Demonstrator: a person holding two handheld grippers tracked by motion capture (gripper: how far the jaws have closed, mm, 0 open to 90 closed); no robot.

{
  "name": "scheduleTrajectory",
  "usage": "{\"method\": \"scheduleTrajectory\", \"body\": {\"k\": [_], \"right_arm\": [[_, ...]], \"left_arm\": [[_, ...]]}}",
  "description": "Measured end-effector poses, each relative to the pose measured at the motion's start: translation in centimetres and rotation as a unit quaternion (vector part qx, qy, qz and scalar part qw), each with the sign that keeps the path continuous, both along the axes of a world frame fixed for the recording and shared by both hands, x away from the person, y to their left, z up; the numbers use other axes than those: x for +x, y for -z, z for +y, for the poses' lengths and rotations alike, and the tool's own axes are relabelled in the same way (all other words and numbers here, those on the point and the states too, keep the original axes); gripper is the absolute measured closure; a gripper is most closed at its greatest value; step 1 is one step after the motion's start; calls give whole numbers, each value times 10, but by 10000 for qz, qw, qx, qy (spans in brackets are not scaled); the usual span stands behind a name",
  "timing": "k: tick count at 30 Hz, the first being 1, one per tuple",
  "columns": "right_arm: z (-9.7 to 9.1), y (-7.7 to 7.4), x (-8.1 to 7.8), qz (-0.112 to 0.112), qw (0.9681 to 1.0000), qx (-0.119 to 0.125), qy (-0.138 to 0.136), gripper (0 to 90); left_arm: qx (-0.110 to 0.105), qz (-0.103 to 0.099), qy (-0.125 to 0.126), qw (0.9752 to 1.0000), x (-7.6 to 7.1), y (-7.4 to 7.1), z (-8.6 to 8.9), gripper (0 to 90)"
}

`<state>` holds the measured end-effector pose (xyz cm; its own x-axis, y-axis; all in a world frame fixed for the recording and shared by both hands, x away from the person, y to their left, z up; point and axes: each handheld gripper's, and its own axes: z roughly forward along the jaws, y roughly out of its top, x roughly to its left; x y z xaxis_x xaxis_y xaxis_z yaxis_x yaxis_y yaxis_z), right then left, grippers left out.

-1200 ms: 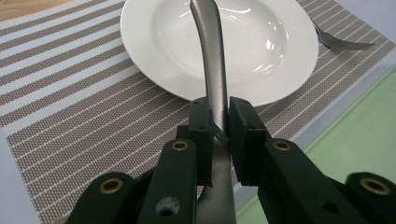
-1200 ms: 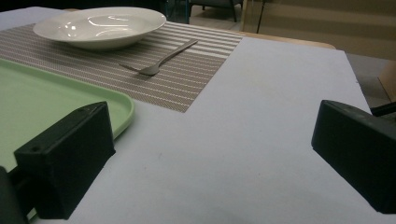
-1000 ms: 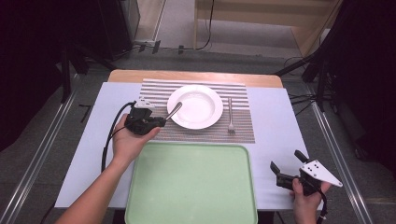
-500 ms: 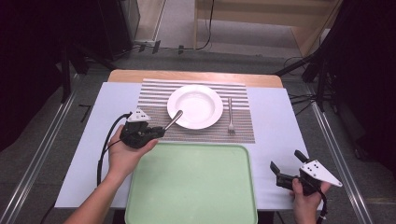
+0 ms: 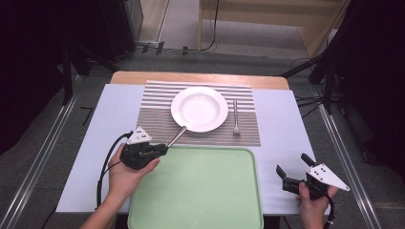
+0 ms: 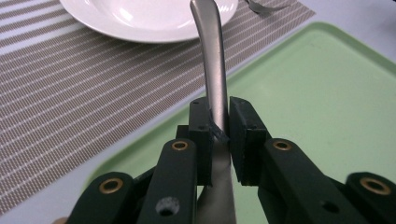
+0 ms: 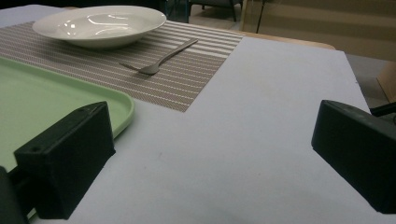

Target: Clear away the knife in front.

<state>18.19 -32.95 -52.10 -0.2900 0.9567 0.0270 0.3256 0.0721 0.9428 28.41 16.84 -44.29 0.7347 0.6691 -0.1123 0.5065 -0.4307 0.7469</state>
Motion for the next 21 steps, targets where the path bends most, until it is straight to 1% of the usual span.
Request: {"method": "scheduleTrajectory", "body": {"k": [5,6,11,14,15,21], "right_arm": [[0,0,0,-12,10000,-23,-3,0],[0,0,0,-15,10000,-23,-5,0],[0,0,0,7,10000,-5,9,0],[0,0,0,7,10000,-10,10,0],[0,0,1,-24,10000,-33,4,0],[0,0,0,6,10000,-9,9,0]], "left_arm": [[-69,73,24,9999,-10,7,-1,788],[-42,66,47,10000,-12,9,-1,788],[-124,165,69,9998,-22,18,-2,788],[-121,215,71,9997,-26,24,-2,787],[-140,246,70,9996,-28,26,-1,787],[-84,351,100,9993,-35,36,-1,787]]}}
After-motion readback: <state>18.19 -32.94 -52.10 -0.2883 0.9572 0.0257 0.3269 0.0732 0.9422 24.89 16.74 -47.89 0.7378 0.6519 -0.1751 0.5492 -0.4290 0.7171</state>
